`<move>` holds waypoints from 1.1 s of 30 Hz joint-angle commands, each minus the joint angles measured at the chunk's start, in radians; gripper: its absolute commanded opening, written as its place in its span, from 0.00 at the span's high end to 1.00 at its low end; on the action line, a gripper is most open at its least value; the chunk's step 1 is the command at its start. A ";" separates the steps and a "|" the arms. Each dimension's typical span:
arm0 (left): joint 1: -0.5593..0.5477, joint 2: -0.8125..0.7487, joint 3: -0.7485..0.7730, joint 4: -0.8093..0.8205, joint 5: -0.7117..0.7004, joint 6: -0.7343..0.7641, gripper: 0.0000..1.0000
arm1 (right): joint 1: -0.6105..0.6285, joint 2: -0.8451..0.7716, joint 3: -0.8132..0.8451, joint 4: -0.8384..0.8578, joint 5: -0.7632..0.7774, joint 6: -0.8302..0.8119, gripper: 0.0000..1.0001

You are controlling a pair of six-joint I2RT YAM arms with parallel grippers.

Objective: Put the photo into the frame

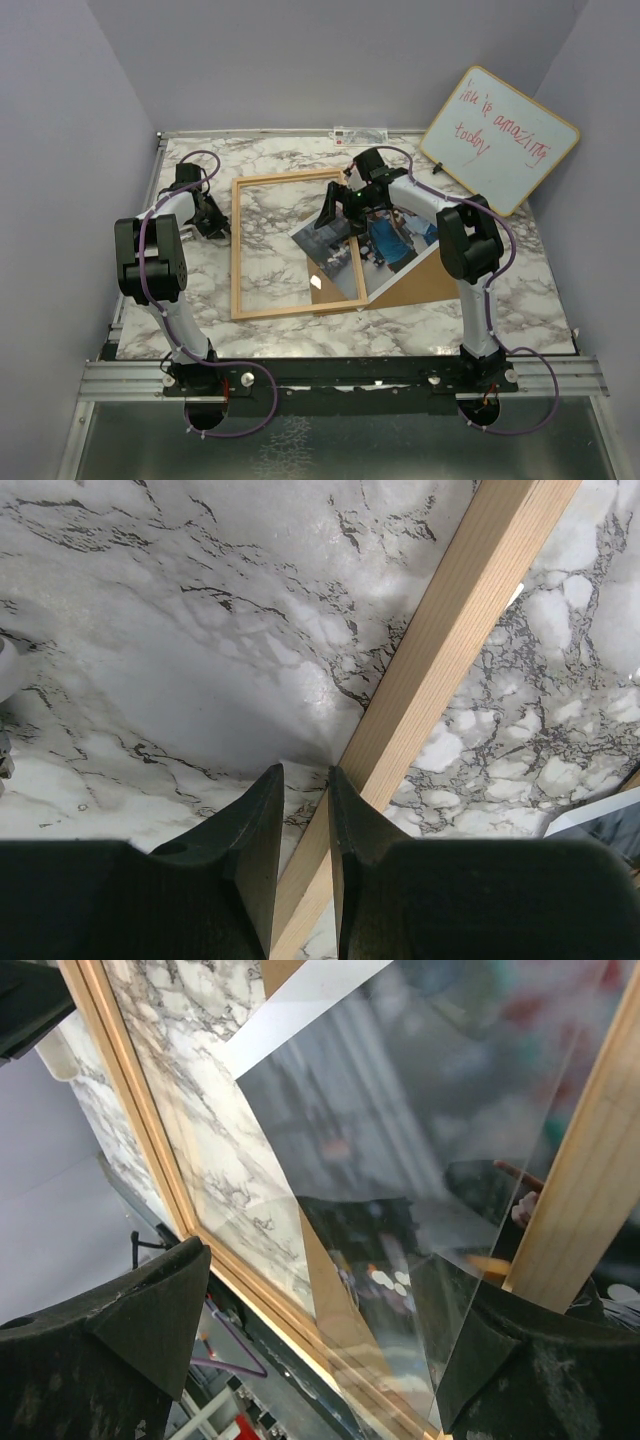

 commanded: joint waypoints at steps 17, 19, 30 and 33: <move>-0.001 0.019 0.020 -0.023 -0.033 0.010 0.74 | -0.001 -0.090 -0.001 -0.118 0.270 0.004 0.17; -0.001 0.018 0.020 -0.025 -0.035 0.011 0.74 | -0.001 -0.097 0.002 -0.133 0.298 -0.004 0.18; -0.001 0.014 0.030 -0.034 -0.043 0.010 0.73 | 0.000 -0.149 0.023 -0.188 0.374 -0.034 0.26; -0.001 0.014 0.032 -0.036 -0.043 0.010 0.73 | -0.001 -0.155 0.016 -0.187 0.385 -0.042 0.29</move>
